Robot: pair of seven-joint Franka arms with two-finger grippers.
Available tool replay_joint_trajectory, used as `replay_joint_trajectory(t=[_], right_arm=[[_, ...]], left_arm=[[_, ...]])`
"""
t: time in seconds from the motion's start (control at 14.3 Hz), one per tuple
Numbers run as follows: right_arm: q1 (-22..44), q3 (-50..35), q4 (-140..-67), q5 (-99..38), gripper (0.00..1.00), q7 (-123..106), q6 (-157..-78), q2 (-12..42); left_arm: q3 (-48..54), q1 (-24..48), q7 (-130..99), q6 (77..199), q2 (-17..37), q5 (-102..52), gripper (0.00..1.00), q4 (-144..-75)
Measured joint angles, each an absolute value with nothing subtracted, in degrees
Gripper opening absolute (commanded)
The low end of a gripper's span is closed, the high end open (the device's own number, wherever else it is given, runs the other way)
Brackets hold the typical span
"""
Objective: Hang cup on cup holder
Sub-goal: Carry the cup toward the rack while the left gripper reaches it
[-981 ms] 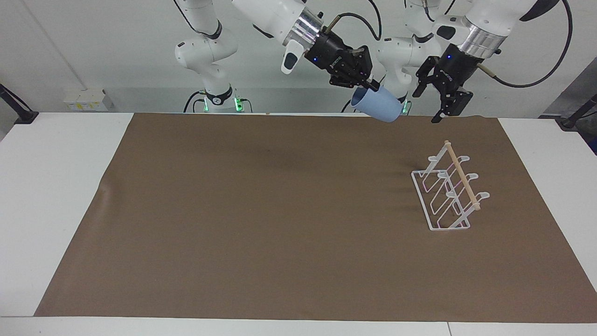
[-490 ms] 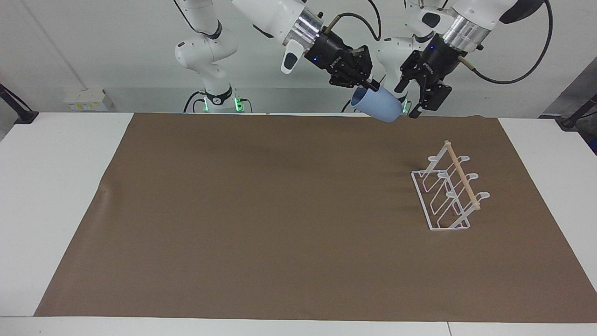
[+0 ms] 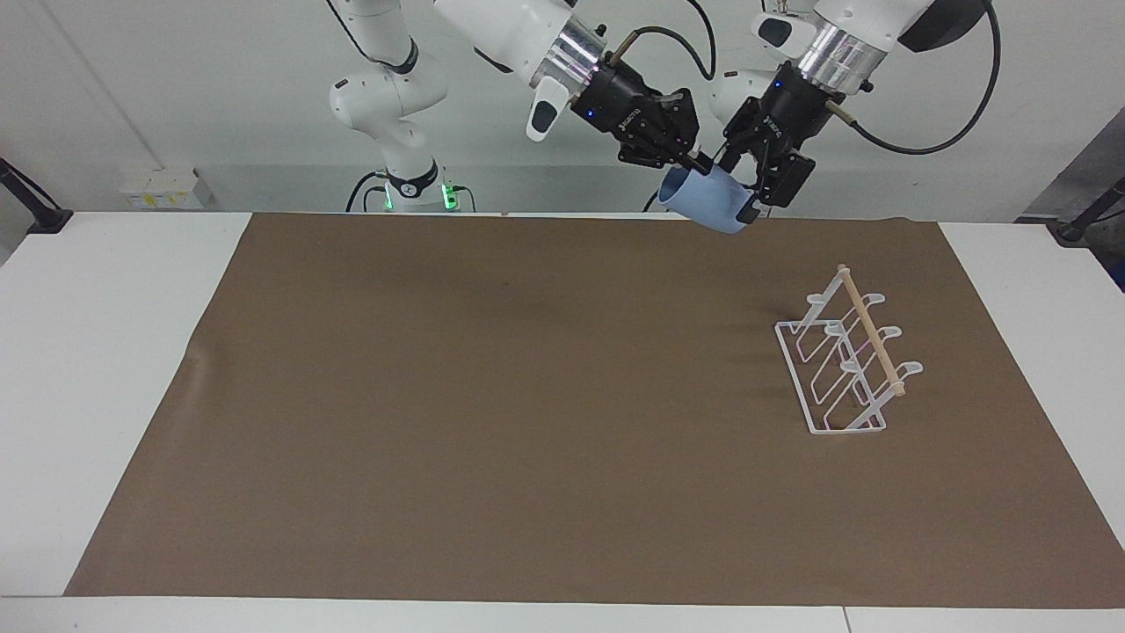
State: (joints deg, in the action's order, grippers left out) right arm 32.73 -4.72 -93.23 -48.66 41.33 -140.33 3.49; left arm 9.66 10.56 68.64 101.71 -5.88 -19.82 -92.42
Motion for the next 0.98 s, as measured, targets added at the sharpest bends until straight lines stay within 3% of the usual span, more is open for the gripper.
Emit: replay_joint_trajectory(t=[0.07, 0.14, 0.21, 0.28, 0.7, 0.98], right_arm=[[32.7, -4.7, -93.2, -48.7, 0.00, 41.3, -140.3, 3.5], [32.8, -4.7, -93.2, -48.7, 0.00, 41.3, -140.3, 3.5], [32.8, -4.7, -93.2, -48.7, 0.00, 41.3, -140.3, 3.5], [32.7, -4.7, -93.2, -48.7, 0.00, 41.3, -140.6, 3.5], [32.7, -4.6, -93.2, -48.7, 0.01, 41.3, -140.6, 3.5], [32.8, -4.8, -93.2, -48.7, 0.42, 41.3, -140.6, 3.5]], left_arm=[[9.7, 11.0, 68.6, 102.6, -5.9, -20.0, 1.00, -93.2], [9.7, 11.5, 68.6, 103.2, -5.9, -20.1, 0.68, -93.8], [9.7, 11.9, 68.6, 103.6, -5.9, -20.2, 0.28, -94.1], [9.8, 12.0, 68.6, 103.6, -5.9, -20.2, 0.00, -94.2], [9.7, 12.1, 68.8, 103.6, -5.9, -20.2, 0.00, -94.3], [9.7, 12.2, 68.5, 103.9, -5.9, -20.2, 0.00, -94.3]])
